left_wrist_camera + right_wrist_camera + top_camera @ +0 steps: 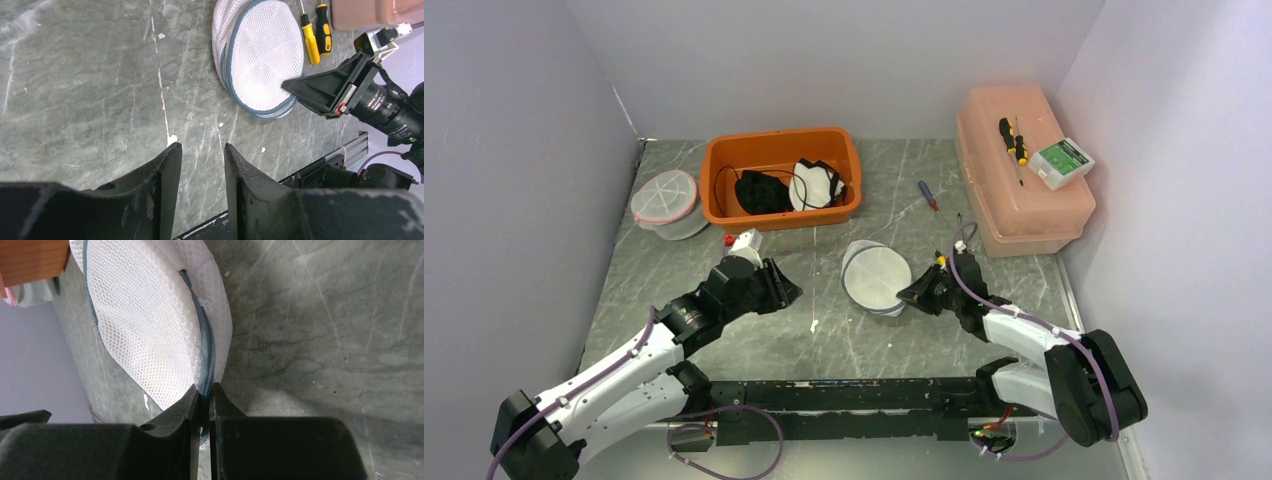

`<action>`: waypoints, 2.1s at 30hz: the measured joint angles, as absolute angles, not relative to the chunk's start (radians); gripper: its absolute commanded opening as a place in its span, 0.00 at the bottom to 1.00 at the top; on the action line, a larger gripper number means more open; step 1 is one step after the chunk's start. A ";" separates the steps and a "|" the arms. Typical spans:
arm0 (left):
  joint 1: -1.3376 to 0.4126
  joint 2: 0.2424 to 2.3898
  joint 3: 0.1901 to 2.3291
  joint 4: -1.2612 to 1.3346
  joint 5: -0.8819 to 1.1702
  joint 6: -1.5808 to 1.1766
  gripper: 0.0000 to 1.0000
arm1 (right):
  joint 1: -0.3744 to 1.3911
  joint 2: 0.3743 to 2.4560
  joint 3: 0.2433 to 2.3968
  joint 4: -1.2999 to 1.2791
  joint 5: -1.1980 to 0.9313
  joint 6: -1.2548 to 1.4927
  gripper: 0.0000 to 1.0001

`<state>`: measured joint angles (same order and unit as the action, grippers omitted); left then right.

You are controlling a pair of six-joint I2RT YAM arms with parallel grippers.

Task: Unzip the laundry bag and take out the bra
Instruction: Move the laundry bag to the center of the board, then pick up the laundry bag at the center of the board.

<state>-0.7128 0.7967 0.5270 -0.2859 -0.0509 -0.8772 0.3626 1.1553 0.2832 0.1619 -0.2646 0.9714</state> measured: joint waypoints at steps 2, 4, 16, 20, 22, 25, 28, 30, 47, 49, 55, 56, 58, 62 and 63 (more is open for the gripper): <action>-0.713 0.797 0.529 -0.295 -0.052 -0.877 0.42 | 0.358 1.142 0.285 0.150 -0.251 0.970 0.03; -0.713 0.797 0.532 -0.305 -0.057 -0.875 0.42 | 0.345 1.140 0.293 0.130 -0.238 0.968 0.01; -0.713 0.785 0.539 -0.353 -0.077 -0.865 0.41 | 0.223 1.362 0.500 0.122 -0.145 0.954 0.01; -0.713 0.778 0.543 -0.383 -0.083 -0.858 0.41 | 0.212 1.522 0.624 0.143 -0.135 0.953 0.01; -0.713 0.768 0.546 -0.393 -0.093 -0.855 0.41 | 0.202 1.609 0.707 0.159 -0.134 0.953 0.01; -0.713 0.749 0.558 -0.424 -0.111 -0.854 0.40 | 0.191 1.717 0.833 0.155 -0.129 0.953 0.02; -0.713 0.729 0.579 -0.463 -0.131 -0.855 0.40 | 0.185 1.814 0.960 0.150 -0.115 0.949 0.03; -0.713 0.714 0.596 -0.491 -0.142 -0.856 0.40 | 0.184 1.871 1.036 0.142 -0.108 0.942 0.03; -0.713 0.631 0.635 -0.630 -0.257 -0.874 0.42 | 0.208 1.932 1.175 0.053 -0.124 0.844 0.92; -0.713 0.661 0.661 -0.637 -0.260 -0.864 0.46 | 0.226 1.860 1.168 0.026 -0.104 0.829 0.93; -0.713 0.756 0.771 -0.667 -0.319 -0.817 0.80 | 0.292 1.567 1.150 -0.035 -0.029 0.786 0.93; -0.713 0.774 0.796 -0.676 -0.338 -0.812 0.82 | 0.313 1.503 1.136 -0.041 -0.002 0.770 0.93; -0.708 0.815 0.851 -0.684 -0.365 -0.798 0.84 | 0.366 1.385 1.104 -0.056 0.052 0.738 0.92; -0.657 0.914 0.964 -0.693 -0.388 -0.788 0.86 | 0.562 1.135 0.981 -0.061 0.145 0.661 0.89; -0.632 0.933 0.979 -0.693 -0.389 -0.787 0.86 | 0.607 1.079 0.940 -0.059 0.151 0.648 0.88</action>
